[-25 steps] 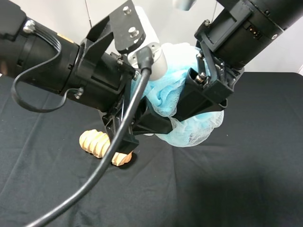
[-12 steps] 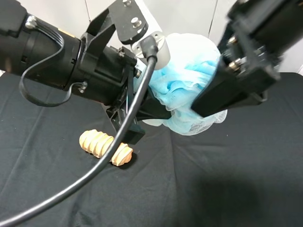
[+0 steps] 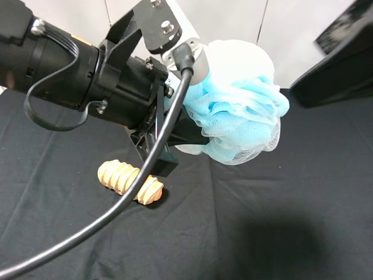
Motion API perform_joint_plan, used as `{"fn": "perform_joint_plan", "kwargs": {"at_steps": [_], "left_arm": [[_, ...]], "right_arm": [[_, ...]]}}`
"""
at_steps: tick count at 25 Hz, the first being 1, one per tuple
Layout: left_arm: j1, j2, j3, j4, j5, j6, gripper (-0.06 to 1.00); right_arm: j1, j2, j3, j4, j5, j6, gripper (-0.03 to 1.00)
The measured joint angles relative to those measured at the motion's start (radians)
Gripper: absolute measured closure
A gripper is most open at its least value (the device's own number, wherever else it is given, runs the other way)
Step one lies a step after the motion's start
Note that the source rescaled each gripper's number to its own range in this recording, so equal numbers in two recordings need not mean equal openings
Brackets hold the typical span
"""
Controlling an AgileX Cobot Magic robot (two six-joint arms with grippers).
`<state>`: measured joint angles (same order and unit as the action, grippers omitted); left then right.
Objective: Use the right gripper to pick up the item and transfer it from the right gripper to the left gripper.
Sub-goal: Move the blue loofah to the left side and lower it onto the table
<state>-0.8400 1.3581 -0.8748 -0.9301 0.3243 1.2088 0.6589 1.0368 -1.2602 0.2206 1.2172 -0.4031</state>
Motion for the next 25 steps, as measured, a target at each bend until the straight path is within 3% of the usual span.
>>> {"fn": "perform_joint_plan", "kwargs": {"at_steps": [6,11,25], "left_arm": [[0.0,0.0,0.0,0.0,0.0,0.0,0.8],[0.0,0.0,0.0,0.0,0.0,0.0,0.81],[0.0,0.0,0.0,0.0,0.0,0.0,0.85]], "right_arm": [[0.0,-0.173,0.018,-0.077,0.001,0.151,-0.03],[0.0,-0.336,0.151,-0.104,0.001,0.239,-0.03],[0.0,-0.673,0.598,-0.107,-0.007,0.282,-0.03]]}}
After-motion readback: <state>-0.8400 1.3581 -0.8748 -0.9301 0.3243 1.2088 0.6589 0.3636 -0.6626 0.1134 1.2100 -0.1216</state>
